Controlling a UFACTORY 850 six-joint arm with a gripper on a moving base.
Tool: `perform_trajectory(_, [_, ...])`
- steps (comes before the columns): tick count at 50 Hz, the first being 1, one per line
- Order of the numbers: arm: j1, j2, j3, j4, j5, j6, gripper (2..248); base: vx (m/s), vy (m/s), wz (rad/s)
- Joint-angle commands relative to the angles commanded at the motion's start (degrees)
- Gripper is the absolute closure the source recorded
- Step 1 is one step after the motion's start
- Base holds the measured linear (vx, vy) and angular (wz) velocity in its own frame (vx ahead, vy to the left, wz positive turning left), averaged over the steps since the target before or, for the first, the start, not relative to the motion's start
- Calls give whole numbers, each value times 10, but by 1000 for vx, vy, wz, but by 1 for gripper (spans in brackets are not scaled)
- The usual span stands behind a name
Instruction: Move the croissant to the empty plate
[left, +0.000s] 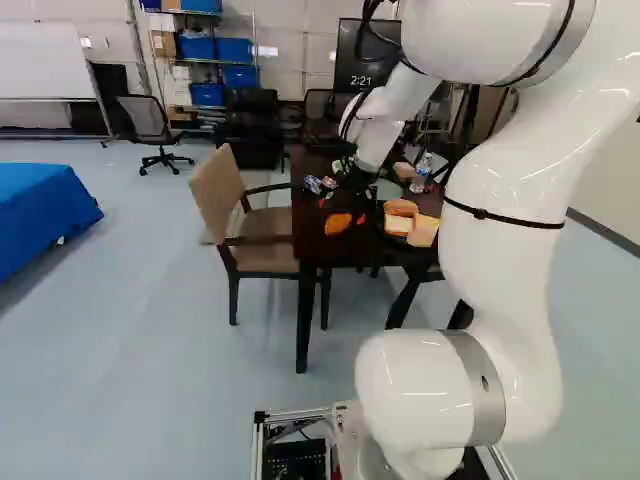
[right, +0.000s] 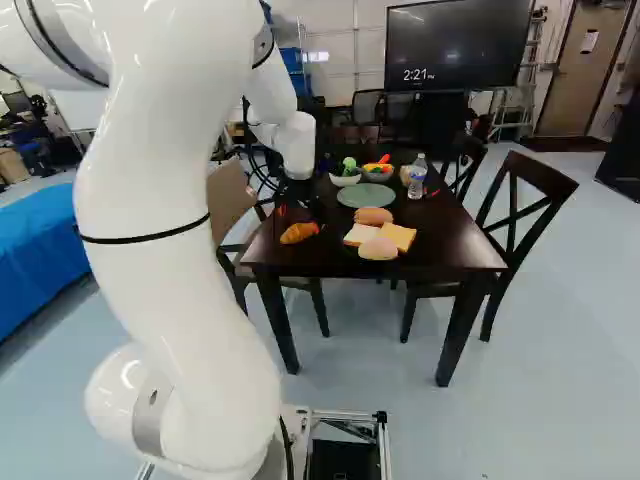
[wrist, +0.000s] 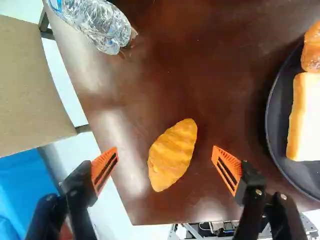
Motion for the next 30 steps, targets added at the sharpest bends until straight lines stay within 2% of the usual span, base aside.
perform_trajectory(8, [0, 0, 0, 0, 0, 0, 3, 0, 0, 0])
perform_trajectory(12, [0, 0, 0, 0, 0, 10, 3, 0, 0, 0])
perform_trajectory(30, [0, 0, 0, 0, 0, 109, 3, 0, 0, 0])
